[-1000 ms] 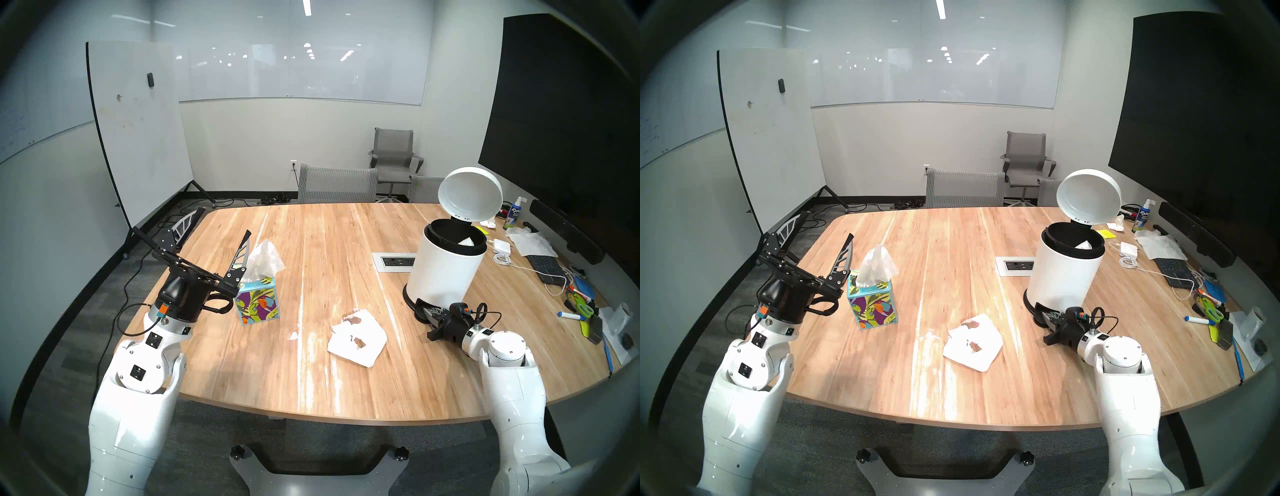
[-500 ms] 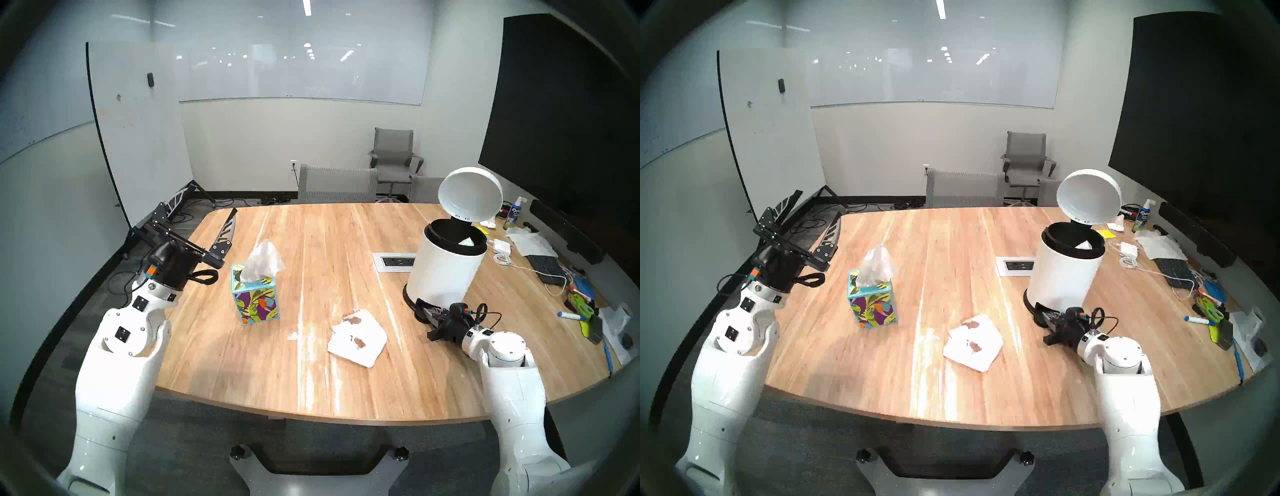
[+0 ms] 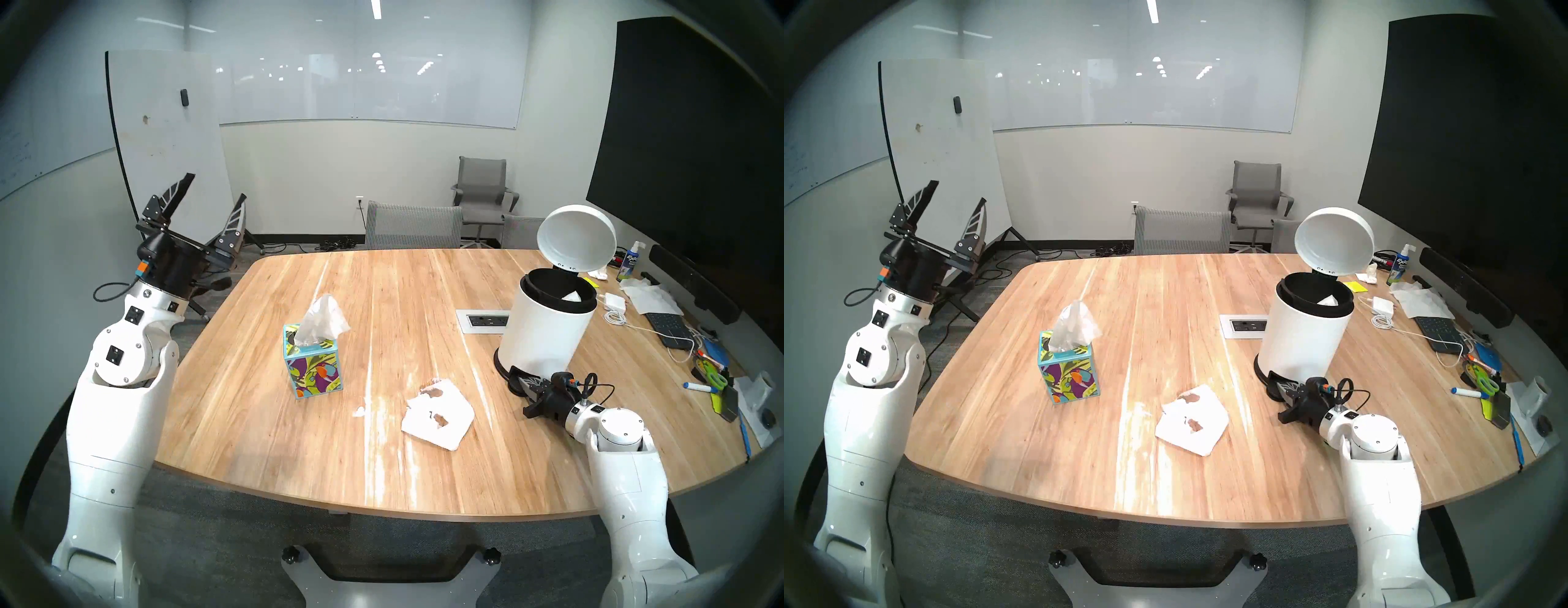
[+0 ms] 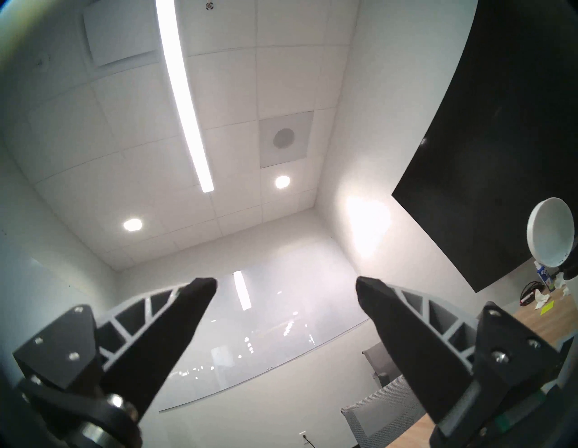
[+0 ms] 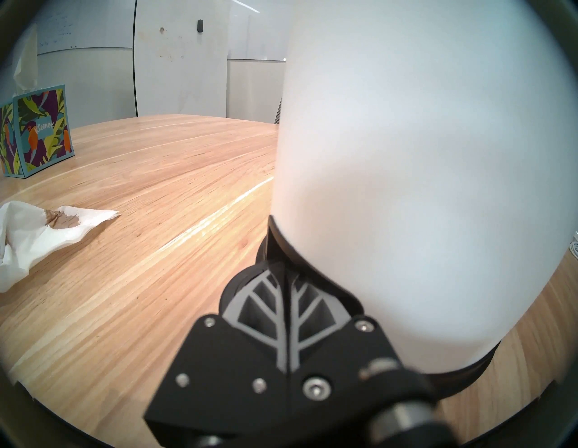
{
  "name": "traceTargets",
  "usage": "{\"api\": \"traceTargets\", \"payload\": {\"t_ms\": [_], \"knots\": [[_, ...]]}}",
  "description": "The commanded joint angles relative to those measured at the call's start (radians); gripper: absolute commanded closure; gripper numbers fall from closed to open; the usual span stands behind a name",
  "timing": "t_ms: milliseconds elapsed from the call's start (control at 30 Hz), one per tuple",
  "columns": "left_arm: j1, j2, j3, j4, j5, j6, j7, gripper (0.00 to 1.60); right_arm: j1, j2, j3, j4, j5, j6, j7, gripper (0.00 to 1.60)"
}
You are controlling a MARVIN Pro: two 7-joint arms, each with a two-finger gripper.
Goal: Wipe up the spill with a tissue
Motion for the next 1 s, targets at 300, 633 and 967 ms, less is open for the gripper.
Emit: {"api": "traceTargets", "payload": {"t_ms": [300, 633, 967], "knots": [[-0.209, 0.033, 0.042, 0.054, -0.107, 0.119, 0.080, 0.00, -0.053, -0.002, -0.018, 0.065, -0.028, 0.029, -0.007, 1.60], [-0.312, 0.041, 0.121, 0.133, -0.154, 0.156, 0.038, 0.00, -0.044, 0.005, -0.030, 0.085, -0.044, 0.047, -0.015, 1.60], [-0.105, 0.087, -0.032, 0.070, -0.207, 0.071, -0.046, 0.00, -0.052, 0.003, -0.025, 0.067, -0.024, 0.026, -0.009, 1.60]]}}
